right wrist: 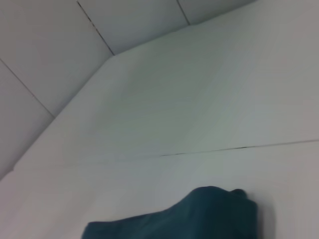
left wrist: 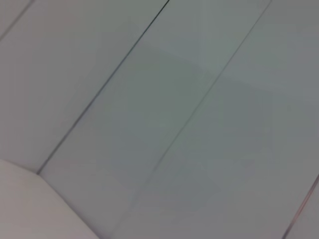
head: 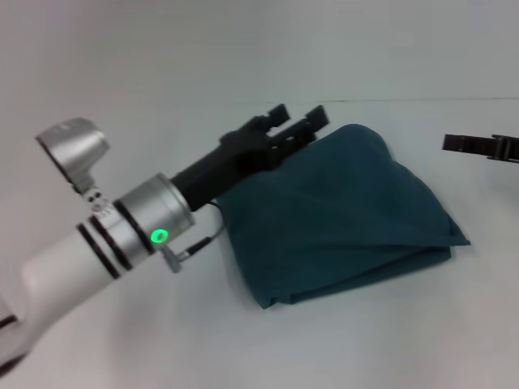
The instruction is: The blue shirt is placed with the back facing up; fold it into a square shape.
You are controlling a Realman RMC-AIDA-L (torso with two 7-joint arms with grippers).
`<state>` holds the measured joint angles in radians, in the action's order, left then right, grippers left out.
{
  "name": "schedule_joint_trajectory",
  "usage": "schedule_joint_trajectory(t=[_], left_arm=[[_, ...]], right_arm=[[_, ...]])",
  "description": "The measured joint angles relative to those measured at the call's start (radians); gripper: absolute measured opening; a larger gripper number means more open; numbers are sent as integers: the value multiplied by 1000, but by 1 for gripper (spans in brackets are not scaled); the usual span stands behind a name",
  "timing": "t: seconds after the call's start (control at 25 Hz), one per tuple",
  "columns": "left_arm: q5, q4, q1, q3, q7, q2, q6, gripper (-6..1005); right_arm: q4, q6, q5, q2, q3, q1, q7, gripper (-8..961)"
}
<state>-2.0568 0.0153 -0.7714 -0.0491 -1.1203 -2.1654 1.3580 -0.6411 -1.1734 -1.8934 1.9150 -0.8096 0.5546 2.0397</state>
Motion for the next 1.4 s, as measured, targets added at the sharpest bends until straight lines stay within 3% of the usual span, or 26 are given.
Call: schedule_joint_trajectory(t=[0.08, 0.24, 0.32, 0.6, 0.8, 1.4], left_arm=[[-2, 65, 8, 27, -20, 1, 33, 892], [-3, 178, 30, 92, -29, 4, 83, 892], [-4, 228, 41, 135, -32, 7, 103, 893], [3, 404, 112, 301, -39, 12, 161, 893], [3, 446, 133, 309, -39, 12, 177, 893], [-4, 457, 132, 366, -39, 11, 136, 893]], right_arm=[[36, 14, -12, -7, 2, 32, 60, 339], [139, 67, -41, -23, 0, 108, 148, 505], [173, 110, -73, -20, -1, 140, 181, 584], [228, 238, -173, 16, -2, 196, 276, 574], [249, 277, -183, 33, -2, 207, 301, 571], [291, 333, -177, 49, 5, 203, 315, 558]])
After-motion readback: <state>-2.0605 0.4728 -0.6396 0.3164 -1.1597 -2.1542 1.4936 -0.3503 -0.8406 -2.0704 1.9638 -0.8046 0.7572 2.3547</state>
